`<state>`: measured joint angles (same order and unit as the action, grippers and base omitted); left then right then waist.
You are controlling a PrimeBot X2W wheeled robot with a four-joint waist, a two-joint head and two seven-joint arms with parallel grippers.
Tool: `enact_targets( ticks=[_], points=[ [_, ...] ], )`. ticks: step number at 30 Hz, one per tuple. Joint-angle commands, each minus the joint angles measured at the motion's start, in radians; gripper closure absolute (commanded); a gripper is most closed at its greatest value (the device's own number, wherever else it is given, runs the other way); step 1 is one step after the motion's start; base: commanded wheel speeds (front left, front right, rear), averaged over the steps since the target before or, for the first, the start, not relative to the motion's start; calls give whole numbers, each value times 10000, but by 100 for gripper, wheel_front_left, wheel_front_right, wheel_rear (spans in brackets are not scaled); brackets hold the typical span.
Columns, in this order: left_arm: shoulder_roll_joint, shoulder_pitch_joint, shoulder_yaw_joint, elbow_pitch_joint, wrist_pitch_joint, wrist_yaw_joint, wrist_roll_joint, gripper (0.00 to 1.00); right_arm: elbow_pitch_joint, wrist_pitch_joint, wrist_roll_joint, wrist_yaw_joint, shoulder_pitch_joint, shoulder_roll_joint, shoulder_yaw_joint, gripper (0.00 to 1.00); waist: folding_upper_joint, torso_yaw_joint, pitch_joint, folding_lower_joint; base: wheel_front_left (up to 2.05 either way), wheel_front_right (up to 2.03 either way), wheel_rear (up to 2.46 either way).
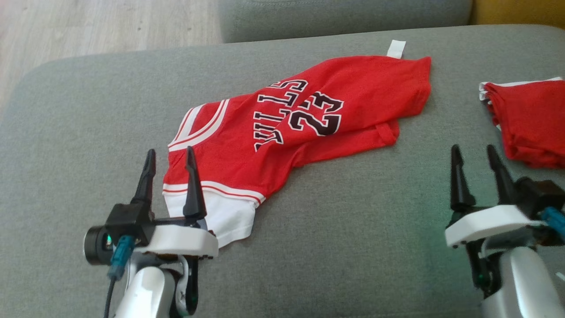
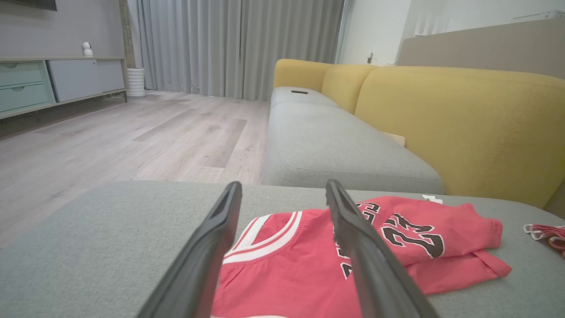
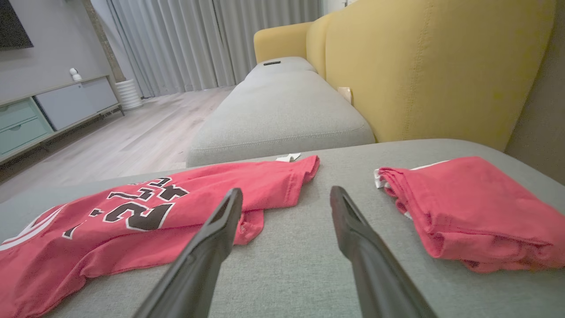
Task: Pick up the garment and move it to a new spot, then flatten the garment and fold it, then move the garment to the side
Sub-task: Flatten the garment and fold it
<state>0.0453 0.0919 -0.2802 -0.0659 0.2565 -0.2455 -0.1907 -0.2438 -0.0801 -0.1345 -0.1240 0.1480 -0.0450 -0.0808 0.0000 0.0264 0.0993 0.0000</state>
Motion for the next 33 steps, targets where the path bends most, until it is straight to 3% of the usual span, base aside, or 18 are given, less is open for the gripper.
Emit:
enact_targets(
  ticks=[1, 15, 33],
  points=[
    [49, 321, 238, 402, 53, 36, -44, 0, 190, -157, -105, -67, 222, -53, 339, 0, 0, 52, 34, 0, 0, 0, 0],
    [49, 524, -200, 590, 53, 232, -212, 0, -2066, -681, 237, -67, 1361, -53, 724, 0, 0, 672, 462, 0, 0, 0, 0],
    [49, 819, -539, 663, 53, 231, -381, 0, -5546, -1195, 1679, -67, 3660, -53, -158, 0, 0, 1487, 995, 0, 0, 0, 0]
  ],
)
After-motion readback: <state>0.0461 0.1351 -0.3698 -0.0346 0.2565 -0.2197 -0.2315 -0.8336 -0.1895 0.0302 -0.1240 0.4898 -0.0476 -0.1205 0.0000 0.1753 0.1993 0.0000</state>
